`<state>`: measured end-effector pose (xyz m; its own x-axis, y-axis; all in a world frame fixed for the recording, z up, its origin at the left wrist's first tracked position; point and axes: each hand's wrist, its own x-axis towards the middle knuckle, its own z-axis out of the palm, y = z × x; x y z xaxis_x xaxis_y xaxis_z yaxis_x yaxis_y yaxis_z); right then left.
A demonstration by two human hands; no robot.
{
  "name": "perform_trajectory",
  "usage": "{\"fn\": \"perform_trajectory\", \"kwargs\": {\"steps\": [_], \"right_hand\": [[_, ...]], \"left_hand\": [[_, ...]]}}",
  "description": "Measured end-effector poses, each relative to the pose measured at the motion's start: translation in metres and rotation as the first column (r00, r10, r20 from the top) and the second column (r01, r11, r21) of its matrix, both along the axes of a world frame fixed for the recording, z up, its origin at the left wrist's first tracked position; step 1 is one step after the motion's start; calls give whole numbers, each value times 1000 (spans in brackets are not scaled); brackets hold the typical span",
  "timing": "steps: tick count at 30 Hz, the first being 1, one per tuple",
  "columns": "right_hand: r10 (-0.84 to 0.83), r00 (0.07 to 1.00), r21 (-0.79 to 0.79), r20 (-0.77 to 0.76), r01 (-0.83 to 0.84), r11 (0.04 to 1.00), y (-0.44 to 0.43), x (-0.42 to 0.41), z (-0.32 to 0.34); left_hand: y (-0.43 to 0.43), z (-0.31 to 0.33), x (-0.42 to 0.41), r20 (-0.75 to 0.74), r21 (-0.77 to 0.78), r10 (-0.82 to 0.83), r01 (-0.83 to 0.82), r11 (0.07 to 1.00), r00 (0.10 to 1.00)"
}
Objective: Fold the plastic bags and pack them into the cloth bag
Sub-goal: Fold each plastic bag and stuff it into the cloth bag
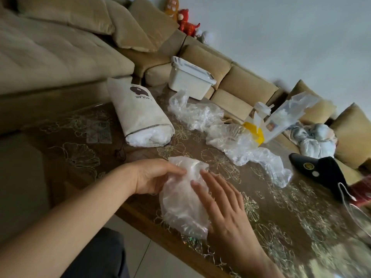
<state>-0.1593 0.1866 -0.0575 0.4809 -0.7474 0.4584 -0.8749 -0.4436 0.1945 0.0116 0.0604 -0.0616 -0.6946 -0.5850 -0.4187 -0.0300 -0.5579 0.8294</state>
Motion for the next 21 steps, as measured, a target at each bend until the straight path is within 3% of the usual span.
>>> {"fn": "perform_trajectory", "kwargs": {"steps": [3,6,8,9,10,12,14,16,17,18,21], "right_hand": [[143,990,-30,4,-143,989,3,6,-7],[141,946,28,292,-156,987,-2,10,-9],[78,903,124,421,-143,982,-3,8,-14],[32,891,181,454,-127,975,-4,5,-18],[-7,882,225,471,-113,968,-4,3,-21],[-69,884,297,462,-81,951,-5,-1,-28],[-80,892,333,445,-82,939,-5,-1,-35],[-77,906,335,416,-75,939,-1,-1,-39],[-72,915,335,396,-71,939,2,0,-40],[-64,924,328,376,-68,942,6,0,-43],[-36,957,264,289,-43,964,18,-1,-46]], "left_hand": [[2,-2,-3,16,20,0,0,1000,1000],[2,-8,-11,22,14,85,-85,996,996],[-1,-18,-15,78,-83,194,-187,979,978],[-2,-24,-17,153,-217,233,-198,956,960],[0,-28,-20,236,-404,278,-166,900,931],[8,-33,-23,368,-741,404,3,671,838],[18,-34,-21,326,-934,512,188,304,795],[20,-36,-20,192,-962,521,265,-67,831],[20,-34,-20,173,-949,486,278,-152,856],[21,-32,-19,216,-936,434,313,-164,874],[19,-29,-16,330,-914,340,388,-117,881]]}}
